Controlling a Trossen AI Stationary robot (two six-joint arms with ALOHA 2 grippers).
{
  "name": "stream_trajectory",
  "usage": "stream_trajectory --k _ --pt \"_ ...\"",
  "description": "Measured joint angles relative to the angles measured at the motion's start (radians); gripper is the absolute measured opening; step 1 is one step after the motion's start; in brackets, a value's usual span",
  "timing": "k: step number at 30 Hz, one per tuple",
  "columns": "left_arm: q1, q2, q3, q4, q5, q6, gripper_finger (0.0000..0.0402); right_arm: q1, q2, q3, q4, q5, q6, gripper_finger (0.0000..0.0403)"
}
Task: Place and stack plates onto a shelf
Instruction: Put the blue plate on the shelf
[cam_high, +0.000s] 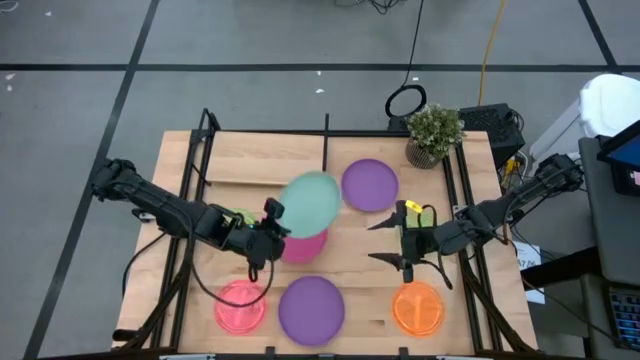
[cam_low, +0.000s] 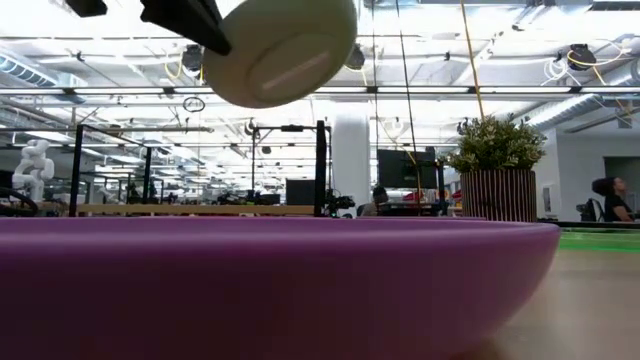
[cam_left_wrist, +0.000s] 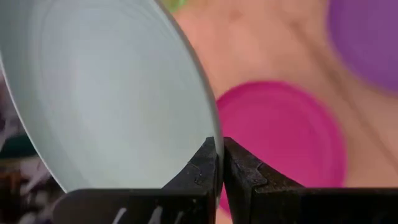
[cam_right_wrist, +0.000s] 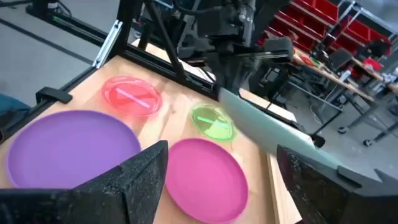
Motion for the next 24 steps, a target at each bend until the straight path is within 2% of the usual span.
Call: stream_trajectory --k 4,13,24 --pt "0.037 -0.001 0.019 -0.088 -0.041 -0.058 0.0014 0.0 -0.006 0.0 -0.028 0.019 0.024 0.0279" --pt "0.166 -0.001 0.019 -0.311 -0.048 -0.21 0.0014 0.0 -0.006 0.0 -0.048 0.023 0.026 0.0279" --pt "0.315 -0.001 0.019 -0.428 -0.05 -0.301 0.0014 0.0 -0.006 0.0 -0.075 0.023 0.026 0.0279"
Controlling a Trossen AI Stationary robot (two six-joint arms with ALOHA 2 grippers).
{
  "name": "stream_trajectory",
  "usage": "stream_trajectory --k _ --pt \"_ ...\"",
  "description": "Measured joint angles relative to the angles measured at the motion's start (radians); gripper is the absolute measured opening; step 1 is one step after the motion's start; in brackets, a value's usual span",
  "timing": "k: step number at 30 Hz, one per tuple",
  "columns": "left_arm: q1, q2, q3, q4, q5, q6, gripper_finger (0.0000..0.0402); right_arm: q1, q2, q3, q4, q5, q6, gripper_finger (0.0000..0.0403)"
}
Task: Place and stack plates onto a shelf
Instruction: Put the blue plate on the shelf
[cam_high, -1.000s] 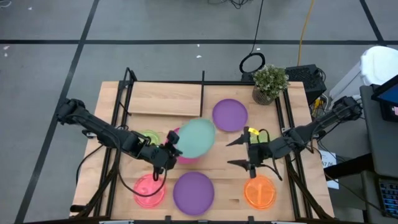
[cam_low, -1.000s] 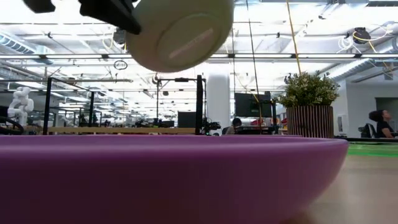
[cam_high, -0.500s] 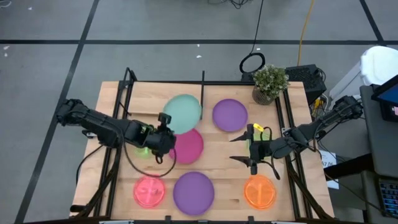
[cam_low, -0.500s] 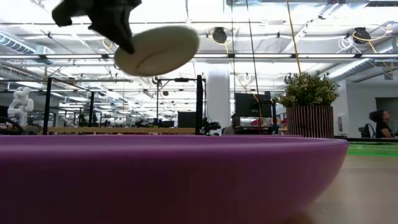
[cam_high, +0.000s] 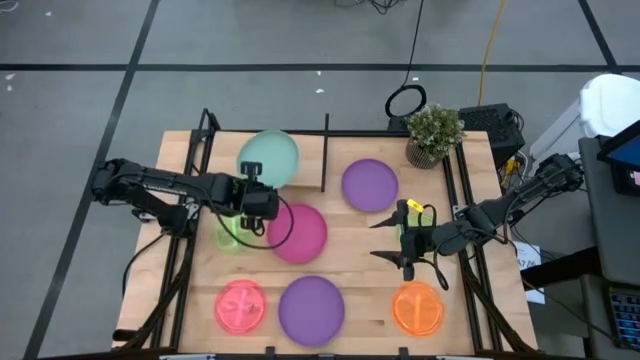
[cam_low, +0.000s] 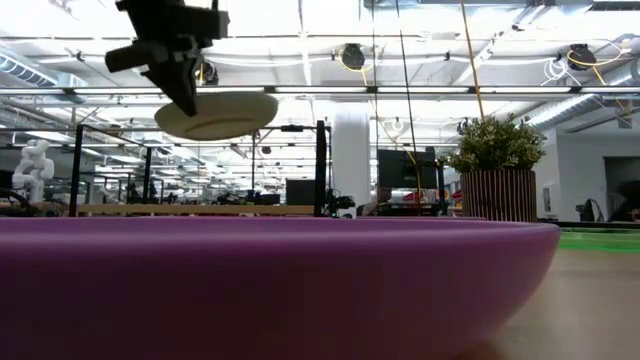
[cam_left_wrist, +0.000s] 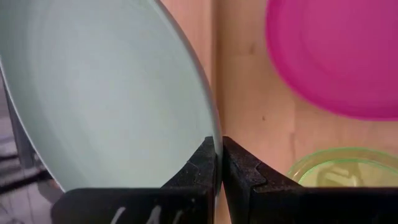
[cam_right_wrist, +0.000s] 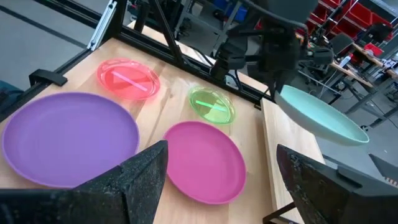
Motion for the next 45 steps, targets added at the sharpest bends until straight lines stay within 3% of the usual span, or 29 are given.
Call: stream_trajectory --k 11,24,37,45 --pt "0.177 0.001 -0.047 -0.041 0.0 -0.154 0.0014 0.0 0.0 0.0 0.0 0.0 0.0 0.0279" --pt "0.341 0.001 -0.275 0.089 0.003 -0.13 0.0014 0.0 0.0 0.0 0.001 0.0 0.028 0.0279" --pt "0.438 0.001 -0.354 0.287 0.021 -0.011 0.0014 0.0 0.0 0.0 0.001 0.0 0.026 0.0279" --pt "0.486 0.001 -0.392 0.3 0.028 -0.035 0.0014 0.0 0.0 0.0 0.001 0.0 0.023 0.0279"
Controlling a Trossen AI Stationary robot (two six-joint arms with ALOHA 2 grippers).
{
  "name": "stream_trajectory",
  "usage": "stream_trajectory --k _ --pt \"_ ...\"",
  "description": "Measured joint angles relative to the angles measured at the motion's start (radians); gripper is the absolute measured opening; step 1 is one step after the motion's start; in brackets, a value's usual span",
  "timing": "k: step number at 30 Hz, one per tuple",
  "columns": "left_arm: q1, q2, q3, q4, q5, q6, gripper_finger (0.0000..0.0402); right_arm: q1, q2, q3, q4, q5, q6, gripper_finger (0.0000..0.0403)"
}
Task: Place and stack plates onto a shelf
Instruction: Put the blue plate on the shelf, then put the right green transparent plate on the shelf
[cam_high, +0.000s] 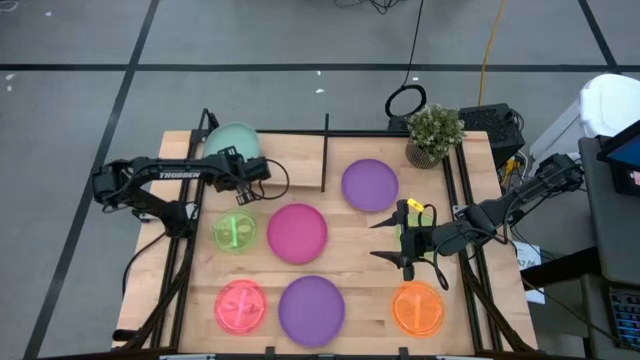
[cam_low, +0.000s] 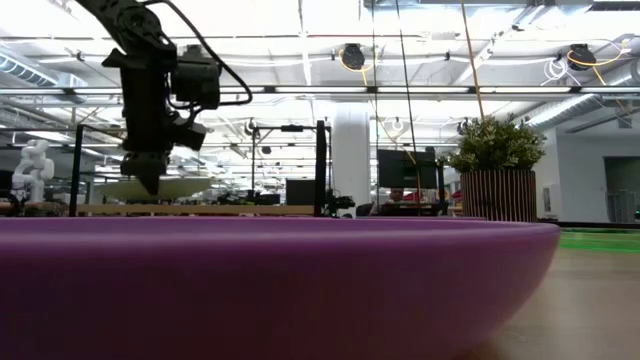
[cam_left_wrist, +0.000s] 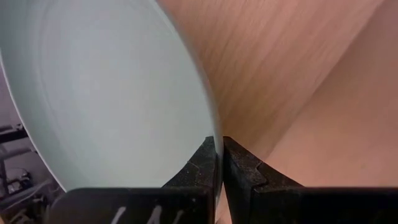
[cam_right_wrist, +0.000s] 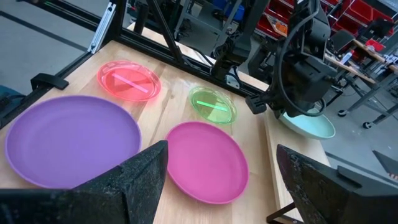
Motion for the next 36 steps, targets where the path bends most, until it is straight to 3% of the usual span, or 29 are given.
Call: stream_trajectory --k 17,27,36 --pt "0.032 0.0 -0.01 0.02 0.022 0.024 0.0015 0.0 0.0 0.0 0.0 0.0 -0.005 0.0279" --pt "0.032 0.0 -0.01 0.07 0.036 0.025 0.0051 0.0 0.0 0.0 0.0 0.0 -0.005 0.0279" --pt "0.032 0.0 -0.01 0.07 0.071 -0.028 0.0056 0.0 0.0 0.0 -0.001 -0.001 -0.005 0.0279"
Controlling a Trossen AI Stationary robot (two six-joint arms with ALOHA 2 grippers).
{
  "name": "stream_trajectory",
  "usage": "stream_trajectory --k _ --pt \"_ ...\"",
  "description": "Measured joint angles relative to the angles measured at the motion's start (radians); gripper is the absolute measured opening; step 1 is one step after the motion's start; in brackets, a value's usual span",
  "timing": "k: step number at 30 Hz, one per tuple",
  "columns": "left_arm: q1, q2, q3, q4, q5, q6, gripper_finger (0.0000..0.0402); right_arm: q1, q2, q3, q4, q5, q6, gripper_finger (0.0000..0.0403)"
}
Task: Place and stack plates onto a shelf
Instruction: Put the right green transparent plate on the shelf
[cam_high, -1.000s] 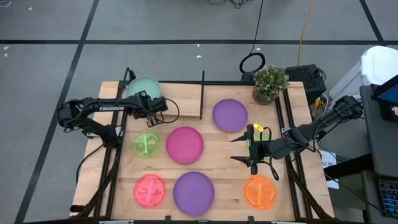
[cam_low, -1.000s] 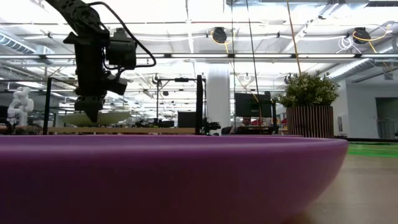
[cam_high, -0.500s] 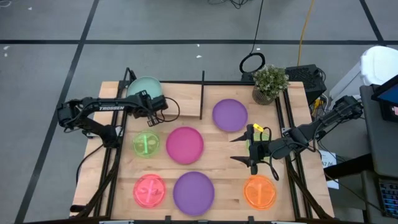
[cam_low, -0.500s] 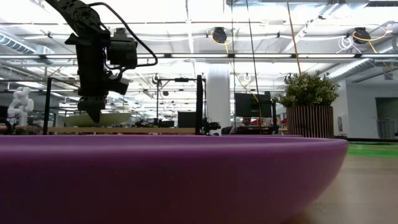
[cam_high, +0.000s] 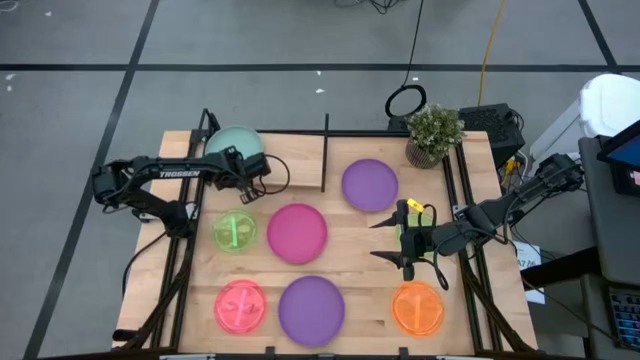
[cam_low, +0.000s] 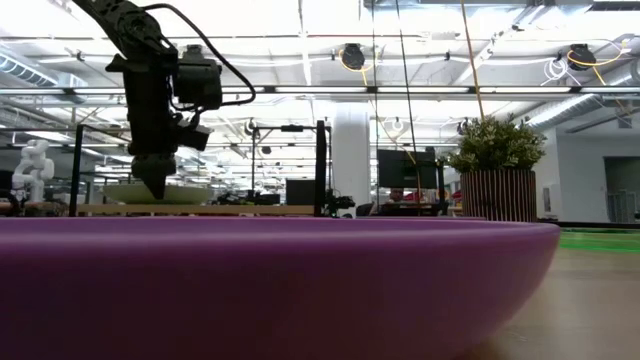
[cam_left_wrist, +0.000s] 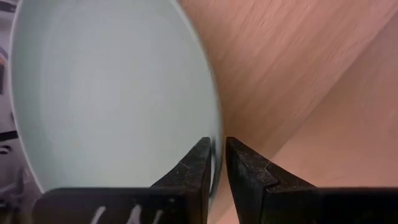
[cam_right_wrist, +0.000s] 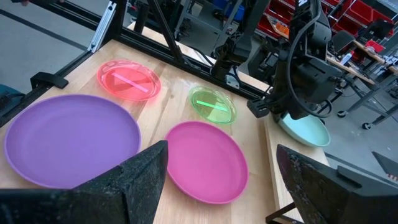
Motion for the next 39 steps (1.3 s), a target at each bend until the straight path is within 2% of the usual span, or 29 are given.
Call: stream_trajectory --k 14,17,22,28,35,39 --pt "-0.029 0.0 0.0 -0.001 -0.007 -0.066 0.006 0.0 0.0 0.0 0.0 0.0 -0.004 0.0279" --pt "-0.038 0.0 0.001 -0.001 -0.037 -0.081 0.0083 0.0 0.0 0.0 0.0 0.0 -0.003 0.0279" --pt "-0.041 0.0 0.001 -0.001 -0.068 -0.095 0.0148 0.0 0.0 0.0 0.0 0.0 -0.001 0.0279" --pt "-0.064 0.0 0.009 -0.007 -0.07 -0.136 0.0204 0.0 0.0 0.0 -0.002 0.0 0.0 0.0279" --pt "-0.156 0.0 0.073 -0.032 -0.071 -0.166 0.0223 0.0 0.0 0.0 -0.034 0.0 0.022 0.0279" --pt "-0.227 0.0 0.124 -0.065 -0.071 -0.208 0.0223 0.0 0.0 0.0 -0.084 0.0 0.11 0.0279"
